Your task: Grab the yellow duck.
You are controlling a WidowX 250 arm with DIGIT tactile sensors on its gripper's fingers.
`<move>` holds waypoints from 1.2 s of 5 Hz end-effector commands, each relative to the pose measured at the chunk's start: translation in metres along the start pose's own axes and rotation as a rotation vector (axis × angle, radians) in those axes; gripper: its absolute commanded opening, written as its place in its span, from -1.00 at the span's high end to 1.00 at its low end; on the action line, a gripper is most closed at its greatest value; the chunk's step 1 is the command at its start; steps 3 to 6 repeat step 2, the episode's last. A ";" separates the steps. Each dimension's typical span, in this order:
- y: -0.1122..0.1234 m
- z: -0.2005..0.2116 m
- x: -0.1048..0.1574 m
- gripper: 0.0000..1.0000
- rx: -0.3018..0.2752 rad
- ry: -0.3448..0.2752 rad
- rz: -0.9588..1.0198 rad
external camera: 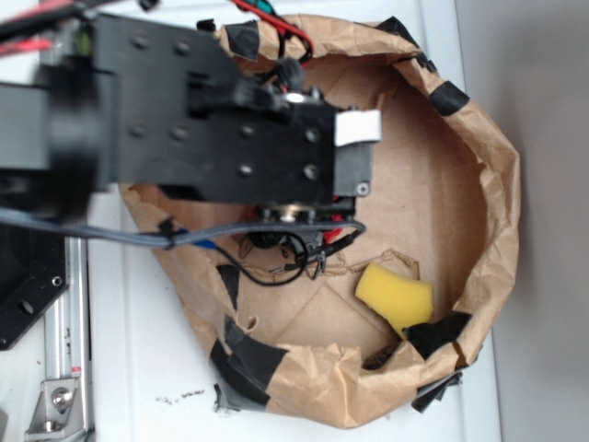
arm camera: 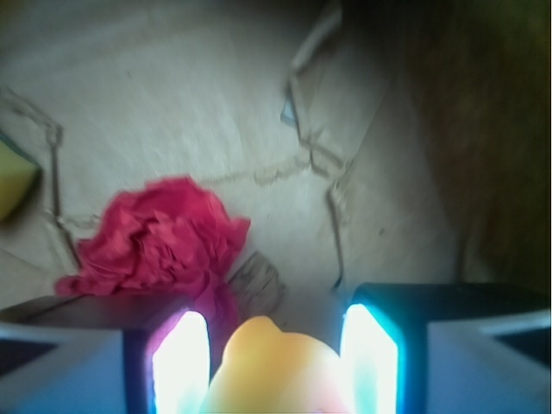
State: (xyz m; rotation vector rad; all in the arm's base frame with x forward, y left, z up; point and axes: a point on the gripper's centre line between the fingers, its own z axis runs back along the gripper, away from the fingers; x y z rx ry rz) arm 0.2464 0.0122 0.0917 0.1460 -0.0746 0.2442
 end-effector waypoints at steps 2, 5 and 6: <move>0.004 0.056 0.014 1.00 -0.174 -0.100 -0.012; 0.004 0.056 0.014 1.00 -0.174 -0.100 -0.012; 0.004 0.056 0.014 1.00 -0.174 -0.100 -0.012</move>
